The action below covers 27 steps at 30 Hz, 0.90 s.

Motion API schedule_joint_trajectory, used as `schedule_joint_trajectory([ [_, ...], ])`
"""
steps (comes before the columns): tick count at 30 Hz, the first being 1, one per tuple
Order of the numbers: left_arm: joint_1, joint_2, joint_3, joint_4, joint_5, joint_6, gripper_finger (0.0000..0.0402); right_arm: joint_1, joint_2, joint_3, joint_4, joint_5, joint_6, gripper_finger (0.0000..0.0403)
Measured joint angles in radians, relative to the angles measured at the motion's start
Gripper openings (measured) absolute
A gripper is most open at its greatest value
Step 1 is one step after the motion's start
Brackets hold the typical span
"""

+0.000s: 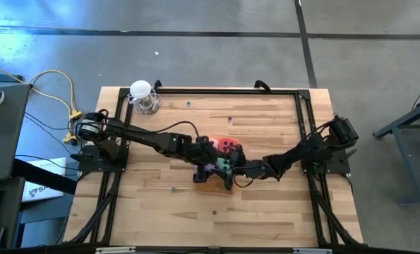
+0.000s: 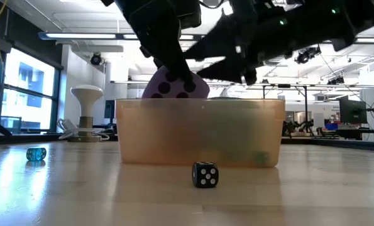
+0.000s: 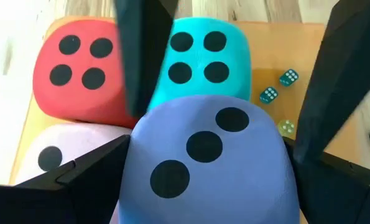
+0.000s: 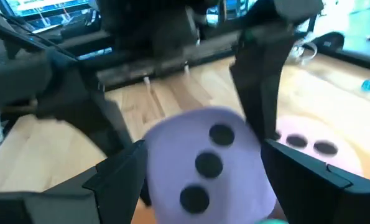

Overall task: Pick & Place Dice
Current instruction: Put the large violet die into the orange bin

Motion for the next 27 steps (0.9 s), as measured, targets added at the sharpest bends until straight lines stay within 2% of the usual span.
schedule_joint_trajectory([
  [6,-0.007,0.0,0.0,-0.003,-0.001,0.0,0.0379,-0.007,-0.001,0.052,-0.002,0.0,-0.039,0.0306],
  [10,-0.011,0.0,0.0,0.001,-0.001,0.006,0.0379,-0.027,-0.002,0.082,-0.068,0.0,-0.031,0.0306],
  [19,-0.014,0.002,-0.002,0.003,-0.002,0.032,0.0379,-0.063,0.005,0.095,-0.197,-0.05,0.089,0.0304],
  [27,-0.015,0.002,-0.003,0.005,-0.002,0.061,0.0379,-0.068,0.006,0.097,-0.245,-0.056,0.122,0.0269],
])
